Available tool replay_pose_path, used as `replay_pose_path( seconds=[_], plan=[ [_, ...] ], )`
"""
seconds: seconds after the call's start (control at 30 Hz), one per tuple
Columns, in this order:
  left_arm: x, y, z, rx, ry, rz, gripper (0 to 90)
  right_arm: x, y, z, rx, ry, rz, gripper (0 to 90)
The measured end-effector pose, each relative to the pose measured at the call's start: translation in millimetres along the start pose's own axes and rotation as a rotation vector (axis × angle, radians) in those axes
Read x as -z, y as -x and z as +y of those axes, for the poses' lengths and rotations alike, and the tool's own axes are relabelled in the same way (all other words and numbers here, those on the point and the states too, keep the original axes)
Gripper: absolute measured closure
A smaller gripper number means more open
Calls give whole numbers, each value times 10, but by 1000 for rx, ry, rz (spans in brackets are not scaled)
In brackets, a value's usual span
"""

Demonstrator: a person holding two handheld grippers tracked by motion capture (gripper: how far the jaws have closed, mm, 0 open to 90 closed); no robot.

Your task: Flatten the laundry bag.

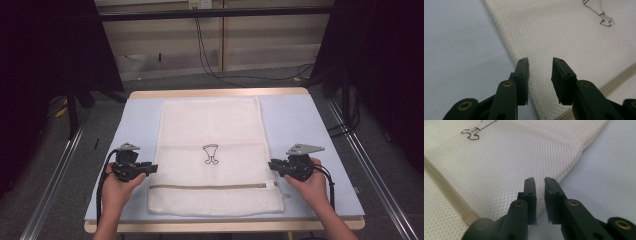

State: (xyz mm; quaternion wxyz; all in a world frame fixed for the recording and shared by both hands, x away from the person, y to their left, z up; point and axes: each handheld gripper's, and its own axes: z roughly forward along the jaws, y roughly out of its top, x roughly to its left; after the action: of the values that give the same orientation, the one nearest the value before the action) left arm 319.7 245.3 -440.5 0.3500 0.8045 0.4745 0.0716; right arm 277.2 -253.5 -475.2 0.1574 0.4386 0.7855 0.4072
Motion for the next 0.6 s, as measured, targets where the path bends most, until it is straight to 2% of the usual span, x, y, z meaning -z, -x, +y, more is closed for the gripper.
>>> replay_pose_path(
  seconds=[0.03,0.07,0.17,0.23,0.27,0.33,0.4,0.43,0.53,0.6],
  plan=[
    [-8,25,12,-8,-1,-3,637,24,-7,-3,4,11,-1,824],
    [-27,54,20,-8,10,-3,599,70,-12,-13,17,35,6,870],
    [-57,120,55,-39,-4,-4,597,112,-3,-26,28,48,14,900],
    [-73,176,85,-31,10,-11,581,153,11,-42,37,49,19,900],
    [-72,195,104,-56,7,-8,566,173,13,-52,38,56,26,900],
    [-99,271,136,-84,9,-42,565,207,3,-70,51,55,17,900],
    [-131,367,171,-95,10,-68,523,231,-20,-89,43,71,38,900],
    [-156,416,185,-102,13,-73,523,231,-20,-89,43,71,38,900],
    [-247,568,249,-131,10,-97,438,227,-87,-108,79,52,59,900],
    [-266,601,265,-133,8,-107,413,225,-104,-113,85,49,66,900]
  ],
)
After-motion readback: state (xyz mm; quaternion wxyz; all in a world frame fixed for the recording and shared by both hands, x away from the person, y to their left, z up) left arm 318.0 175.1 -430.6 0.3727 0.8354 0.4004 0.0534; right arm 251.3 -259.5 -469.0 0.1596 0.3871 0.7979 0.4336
